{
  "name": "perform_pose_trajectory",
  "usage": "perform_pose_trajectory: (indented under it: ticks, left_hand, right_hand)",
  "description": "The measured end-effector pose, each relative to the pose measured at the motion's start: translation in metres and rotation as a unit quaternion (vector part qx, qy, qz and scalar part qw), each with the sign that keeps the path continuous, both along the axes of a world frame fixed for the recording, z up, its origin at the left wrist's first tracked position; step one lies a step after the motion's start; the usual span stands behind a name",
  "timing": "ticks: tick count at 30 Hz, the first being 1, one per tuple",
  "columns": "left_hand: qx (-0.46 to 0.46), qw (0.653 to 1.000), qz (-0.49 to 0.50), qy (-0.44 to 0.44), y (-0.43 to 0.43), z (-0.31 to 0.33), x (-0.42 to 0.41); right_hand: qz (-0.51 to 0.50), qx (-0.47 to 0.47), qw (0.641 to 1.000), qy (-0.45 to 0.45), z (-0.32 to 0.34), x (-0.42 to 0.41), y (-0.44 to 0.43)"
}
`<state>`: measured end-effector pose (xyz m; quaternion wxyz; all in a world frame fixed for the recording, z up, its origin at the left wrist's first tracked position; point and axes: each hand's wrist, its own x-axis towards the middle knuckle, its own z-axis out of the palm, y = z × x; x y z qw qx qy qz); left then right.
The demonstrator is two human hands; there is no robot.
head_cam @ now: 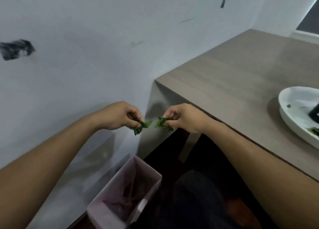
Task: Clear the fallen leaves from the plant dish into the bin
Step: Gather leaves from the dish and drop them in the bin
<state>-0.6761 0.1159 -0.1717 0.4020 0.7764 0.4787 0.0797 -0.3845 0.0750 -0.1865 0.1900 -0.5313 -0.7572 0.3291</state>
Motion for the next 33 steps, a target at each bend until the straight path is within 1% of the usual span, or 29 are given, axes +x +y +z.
perform_pose_trajectory:
  ticks: [5,8,11,14,17,21,23,25,30,33]
  left_hand:
    - [-0.044,0.998,0.035,0.018,-0.029,-0.062,-0.051]
    - [-0.07,0.995,0.061,0.02,-0.045,-0.103,-0.075]
    - [-0.064,0.994,0.083,0.043,-0.062,-0.138,-0.086]
    - [-0.058,0.992,0.097,0.054,-0.076,-0.17,-0.091]
    - [-0.07,0.99,0.112,0.052,-0.087,-0.194,-0.095]
    - [-0.12,0.987,0.093,0.058,-0.091,-0.209,-0.101]
    - [-0.153,0.982,0.101,0.051,-0.09,-0.211,-0.103]
    - [-0.168,0.979,0.111,0.041,-0.09,-0.21,-0.103]
    - [-0.18,0.974,0.134,0.017,-0.089,-0.205,-0.1]
    - [-0.156,0.98,0.125,0.021,-0.089,-0.202,-0.098]
  right_hand:
    - [0.03,-0.052,0.998,0.019,-0.066,-0.058,0.004]
    - [0.046,-0.078,0.996,0.008,-0.113,-0.084,0.001]
    - [0.051,-0.097,0.994,-0.013,-0.153,-0.101,-0.006]
    - [0.041,-0.099,0.994,-0.033,-0.178,-0.112,-0.016]
    - [0.035,-0.102,0.993,-0.053,-0.195,-0.12,-0.027]
    - [0.049,-0.115,0.991,-0.05,-0.21,-0.126,-0.035]
    - [0.055,-0.115,0.99,-0.054,-0.215,-0.128,-0.035]
    - [0.059,-0.11,0.991,-0.055,-0.218,-0.127,-0.033]
    - [0.051,-0.109,0.992,-0.046,-0.217,-0.126,-0.033]
    - [0.049,-0.102,0.992,-0.051,-0.213,-0.123,-0.035]
